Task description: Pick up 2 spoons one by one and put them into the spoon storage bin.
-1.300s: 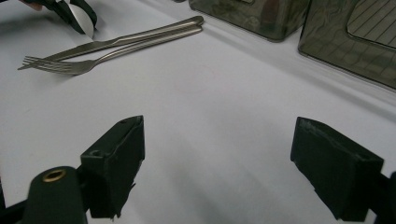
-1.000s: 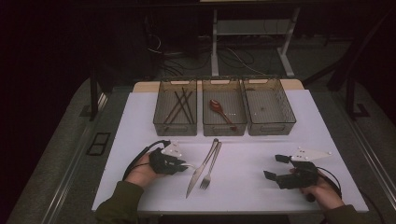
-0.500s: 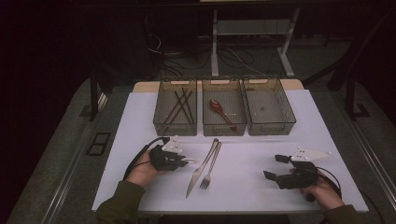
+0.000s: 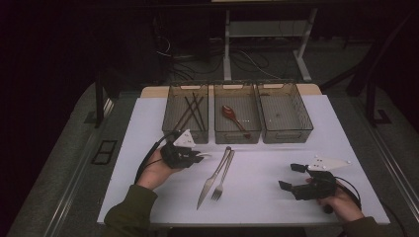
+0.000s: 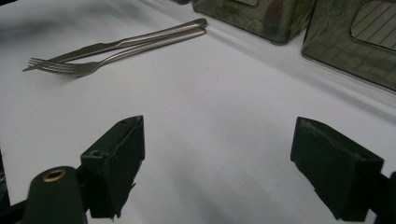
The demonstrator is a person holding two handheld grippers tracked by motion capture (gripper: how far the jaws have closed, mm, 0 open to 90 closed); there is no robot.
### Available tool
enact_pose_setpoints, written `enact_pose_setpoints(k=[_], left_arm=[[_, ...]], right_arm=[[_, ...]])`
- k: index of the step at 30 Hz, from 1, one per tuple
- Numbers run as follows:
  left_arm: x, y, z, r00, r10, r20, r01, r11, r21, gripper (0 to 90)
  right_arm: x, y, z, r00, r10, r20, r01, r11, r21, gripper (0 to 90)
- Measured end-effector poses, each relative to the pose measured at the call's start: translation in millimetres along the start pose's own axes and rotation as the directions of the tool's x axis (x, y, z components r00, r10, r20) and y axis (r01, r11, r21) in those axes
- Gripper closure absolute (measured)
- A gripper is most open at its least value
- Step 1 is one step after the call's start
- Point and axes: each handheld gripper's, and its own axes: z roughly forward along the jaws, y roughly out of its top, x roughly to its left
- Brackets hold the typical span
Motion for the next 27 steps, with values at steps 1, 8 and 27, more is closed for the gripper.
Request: enact_pose_setpoints(k=[1,8,27], left_arm=[[1.7,3.7,-1.3,1.0,0.001,0.0,-0.001,1.0,-0.006,77.8],[11.8,30.3,-4.0,0.9998,-0.012,0.013,0.013,0.9988,-0.048,77.7],[39.1,96.2,7.2,0.9995,0.024,0.019,-0.021,0.9944,-0.104,77.7]], right_arm=[[0.3,0.0,0.1,1.0,-0.001,0.003,0.001,1.0,-0.001,17.3],[1.1,0.7,1.4,1.0,-0.006,0.001,0.006,1.0,-0.005,17.3],[5.9,0.2,6.3,0.9999,-0.009,-0.005,0.009,1.0,0.005,17.3]])
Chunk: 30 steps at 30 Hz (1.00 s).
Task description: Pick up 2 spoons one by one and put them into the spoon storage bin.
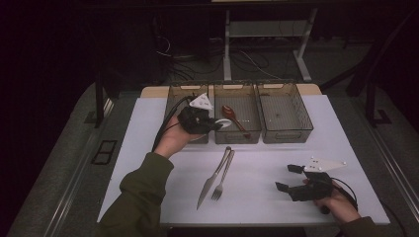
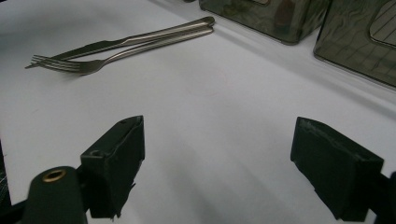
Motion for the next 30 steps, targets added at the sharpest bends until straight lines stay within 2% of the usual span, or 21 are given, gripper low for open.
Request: enact_pose_setpoints(k=[7,17,26,30], left_arm=[[8.4,19.3,16.7,1.0,-0.004,-0.007,0.004,0.9999,-0.011,77.7],[16.5,31.6,50.1,0.9997,-0.017,-0.017,0.016,0.9996,-0.024,77.7],[22.6,41.0,80.7,0.9995,-0.024,-0.019,0.024,0.9997,0.001,77.6],[24.2,38.9,94.3,0.9993,-0.031,-0.021,0.031,0.9993,0.018,77.6]], right_arm=[[-0.4,0.0,-0.6,1.0,0.001,0.001,-0.001,1.0,-0.003,17.3],[-0.8,0.1,-0.9,1.0,-0.001,0.0,0.001,1.0,-0.005,17.3],[-1.1,0.0,-2.2,1.0,-0.002,-0.001,0.002,1.0,-0.009,17.3],[-1.3,-0.1,-3.7,1.0,0.001,0.002,-0.001,1.0,-0.014,17.3]])
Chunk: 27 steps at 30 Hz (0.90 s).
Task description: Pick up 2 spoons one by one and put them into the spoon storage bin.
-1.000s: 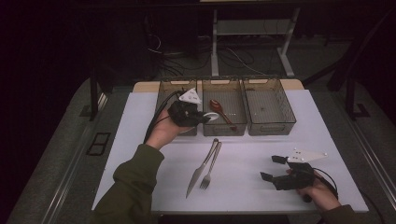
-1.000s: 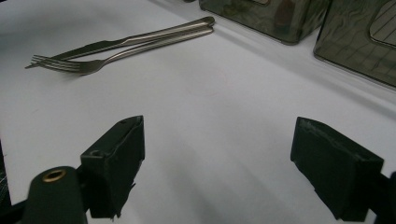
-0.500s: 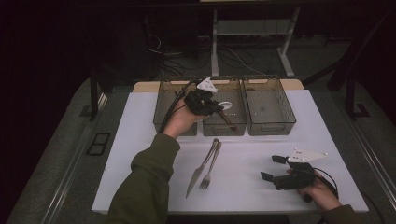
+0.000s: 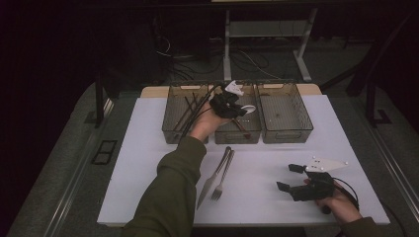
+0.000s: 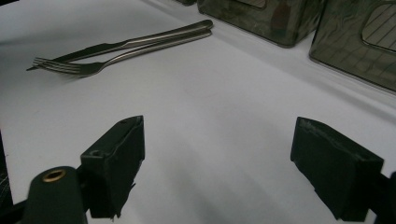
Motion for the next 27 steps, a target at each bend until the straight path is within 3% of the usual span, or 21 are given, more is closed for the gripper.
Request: enact_pose_setpoints(k=[7,13,22,24,27], left_arm=[[-1.0,-7.0,20.7,1.0,-0.002,0.001,0.002,0.9961,0.089,77.5],[-3.0,-10.8,29.6,0.9997,-0.02,0.01,0.019,0.9905,0.136,76.8],[-4.2,-7.0,18.9,0.9992,-0.035,0.018,0.034,0.997,0.07,54.6],[-6.5,-6.6,15.9,0.9981,-0.057,0.024,0.056,0.9977,0.037,50.2],[-6.6,-6.8,8.8,0.9986,-0.041,0.034,0.04,0.9989,0.024,46.4]], right_arm=[[-0.8,0.1,-1.1,1.0,-0.004,0.002,0.004,1.0,-0.006,17.3],[-0.9,0.2,-2.1,1.0,0.002,0.006,-0.002,1.0,-0.007,17.3],[-1.1,0.2,-1.8,1.0,-0.004,0.005,0.004,1.0,-0.008,17.3],[-1.0,0.3,-1.6,1.0,-0.004,0.004,0.004,1.0,-0.008,17.3],[-1.1,0.2,-1.4,1.0,-0.005,0.004,0.005,1.0,-0.009,17.3]])
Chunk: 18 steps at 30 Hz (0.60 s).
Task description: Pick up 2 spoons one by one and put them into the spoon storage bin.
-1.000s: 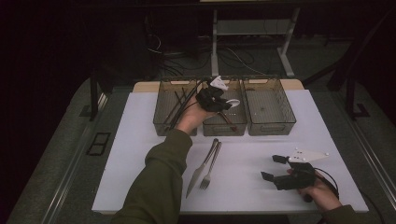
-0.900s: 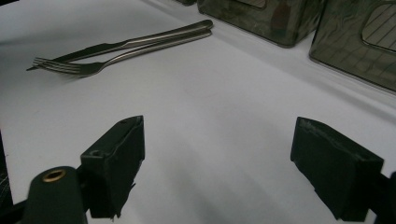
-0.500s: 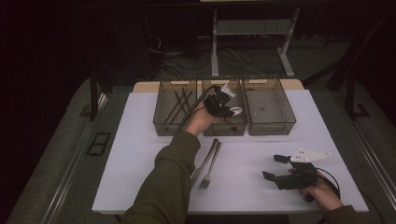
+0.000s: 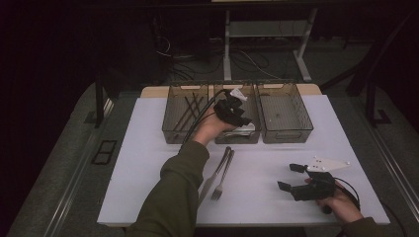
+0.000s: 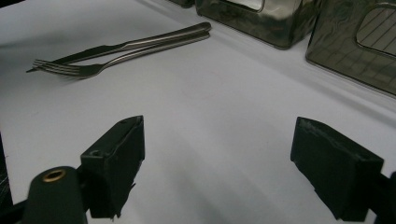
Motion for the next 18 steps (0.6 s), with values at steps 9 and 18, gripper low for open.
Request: enact_pose_setpoints(k=[9,18], left_arm=[[-7.5,-5.1,-24.3,0.9993,-0.036,-0.006,0.036,0.9984,-0.043,38.9],[-20.8,-10.4,-44.4,0.9999,-0.007,-0.012,0.006,0.9979,-0.064,32.4]], right_arm=[[-0.1,0.1,0.2,1.0,0.0,0.004,0.0,1.0,0.004,17.3],[-0.1,0.0,0.3,1.0,0.003,0.005,-0.003,1.0,0.007,17.3]])
